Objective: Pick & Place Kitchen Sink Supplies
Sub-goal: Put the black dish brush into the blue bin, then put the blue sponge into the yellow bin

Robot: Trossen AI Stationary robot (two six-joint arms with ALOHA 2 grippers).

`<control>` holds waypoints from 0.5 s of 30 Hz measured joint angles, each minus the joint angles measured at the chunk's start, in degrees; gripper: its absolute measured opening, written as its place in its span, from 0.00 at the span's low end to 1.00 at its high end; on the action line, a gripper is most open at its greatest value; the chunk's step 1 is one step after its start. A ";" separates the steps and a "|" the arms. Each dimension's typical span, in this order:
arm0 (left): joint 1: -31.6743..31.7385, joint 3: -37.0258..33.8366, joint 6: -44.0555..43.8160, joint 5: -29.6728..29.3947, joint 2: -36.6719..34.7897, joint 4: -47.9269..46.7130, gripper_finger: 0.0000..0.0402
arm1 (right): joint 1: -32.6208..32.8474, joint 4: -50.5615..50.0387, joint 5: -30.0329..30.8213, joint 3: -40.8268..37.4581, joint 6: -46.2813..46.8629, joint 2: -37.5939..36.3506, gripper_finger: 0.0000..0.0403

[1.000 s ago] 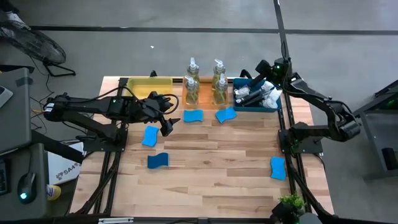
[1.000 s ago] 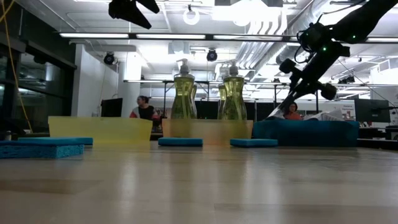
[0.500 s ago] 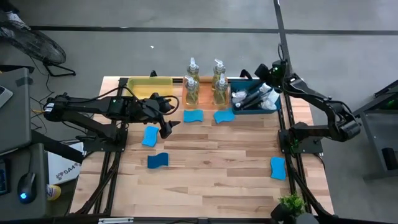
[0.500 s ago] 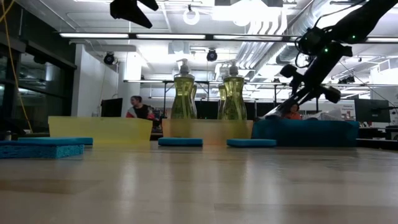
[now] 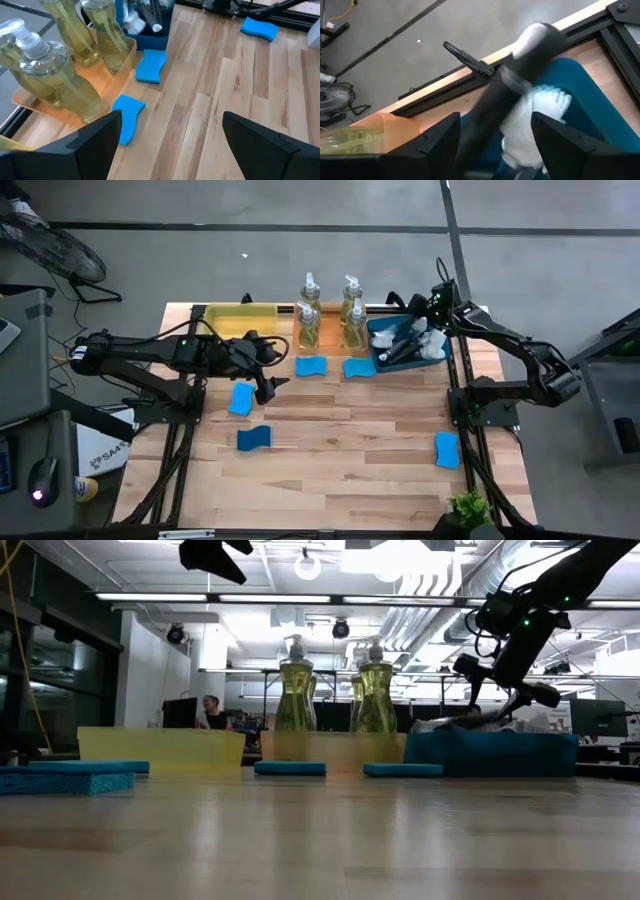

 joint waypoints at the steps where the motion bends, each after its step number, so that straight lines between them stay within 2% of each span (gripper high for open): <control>1: 0.00 0.00 0.30 0.06 0.00 0.00 0.85 | -0.01 0.09 0.00 0.00 -0.07 0.00 0.59; 11: 0.00 0.00 0.39 0.07 0.00 0.00 0.85 | 0.15 -1.46 -2.54 0.00 -3.05 0.00 0.59; 15: 0.00 0.00 0.37 0.01 0.02 0.16 0.85 | 0.21 -0.34 -6.22 0.00 -4.19 -0.09 0.59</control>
